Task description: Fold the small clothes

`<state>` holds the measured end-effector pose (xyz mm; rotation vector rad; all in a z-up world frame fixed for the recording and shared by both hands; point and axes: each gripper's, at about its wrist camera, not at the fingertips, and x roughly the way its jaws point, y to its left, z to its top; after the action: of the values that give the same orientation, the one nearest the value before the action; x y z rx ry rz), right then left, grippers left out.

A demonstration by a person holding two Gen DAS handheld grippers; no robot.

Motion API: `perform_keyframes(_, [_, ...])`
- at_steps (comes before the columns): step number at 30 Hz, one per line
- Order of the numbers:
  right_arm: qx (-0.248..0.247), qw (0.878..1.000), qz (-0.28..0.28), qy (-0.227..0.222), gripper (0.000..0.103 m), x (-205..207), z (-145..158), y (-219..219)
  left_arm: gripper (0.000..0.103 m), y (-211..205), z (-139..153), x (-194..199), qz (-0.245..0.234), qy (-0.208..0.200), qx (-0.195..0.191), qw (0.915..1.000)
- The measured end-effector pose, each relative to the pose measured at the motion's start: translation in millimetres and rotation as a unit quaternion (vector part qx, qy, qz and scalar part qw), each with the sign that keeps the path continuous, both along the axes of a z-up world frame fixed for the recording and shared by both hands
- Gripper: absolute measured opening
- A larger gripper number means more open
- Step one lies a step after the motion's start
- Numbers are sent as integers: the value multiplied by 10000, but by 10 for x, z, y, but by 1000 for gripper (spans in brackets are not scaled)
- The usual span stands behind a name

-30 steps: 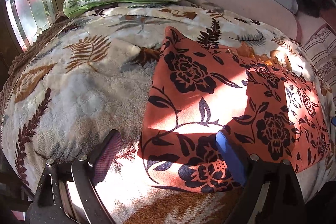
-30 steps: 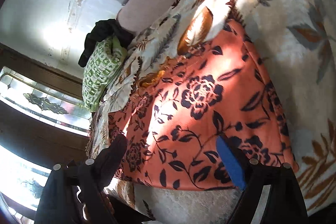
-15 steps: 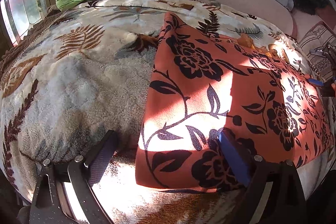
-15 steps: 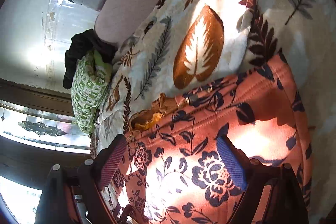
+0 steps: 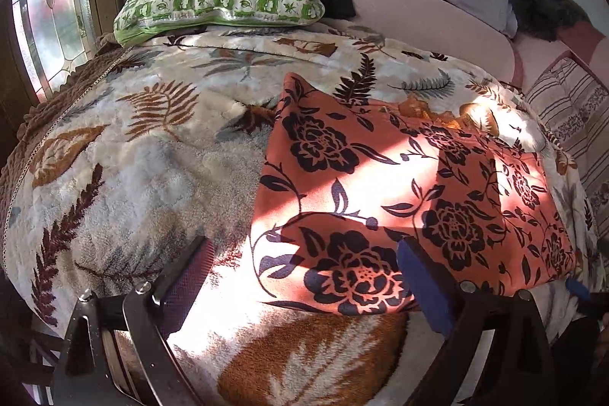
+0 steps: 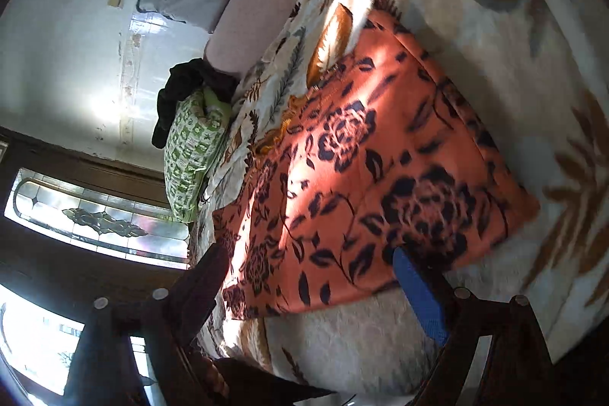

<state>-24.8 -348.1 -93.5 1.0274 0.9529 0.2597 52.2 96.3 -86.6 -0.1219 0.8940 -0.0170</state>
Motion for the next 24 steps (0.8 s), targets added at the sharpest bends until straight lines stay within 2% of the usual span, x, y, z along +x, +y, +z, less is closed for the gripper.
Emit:
perform_keyframes(2, [308, 9990, -204, 232, 90, -279, -302, -38, 97, -104, 33, -36, -95, 73, -86, 9999])
perform_keyframes(4, [522, 9969, -324, 502, 91, -361, -502, -48, 97, -180, 78, -82, -175, 136, -275, 9994])
perform_keyframes(6, [802, 9950, -477, 349, 91, -381, -513, -125, 97, -224, 145, -150, -173, 55, -353, 9992])
perform_keyframes(8, [843, 9938, -686, 252, 91, -361, -486, -206, 97, -245, 179, -183, -127, 68, -343, 9993])
perform_keyframes(11, [985, 9891, -959, 530, 91, -251, -586, -297, 97, -231, 211, -225, -40, 63, -453, 9989])
perform_keyframes(12, [1067, 9884, -997, 429, 91, -219, -589, -318, 97, -228, 218, -241, -19, 37, -436, 9990])
perform_keyframes(15, [983, 9870, -1187, 446, 91, -152, -596, -369, 97, -242, 178, -232, -17, 70, -315, 9995])
perform_keyframes(18, [932, 9851, -1385, 406, 91, -66, -587, -444, 97, -267, 151, -182, -40, 151, -355, 9992])
perform_keyframes(24, [893, 9824, -1610, 309, 91, -5, -535, -604, 97, -323, 214, -224, -159, 7, -230, 9996])
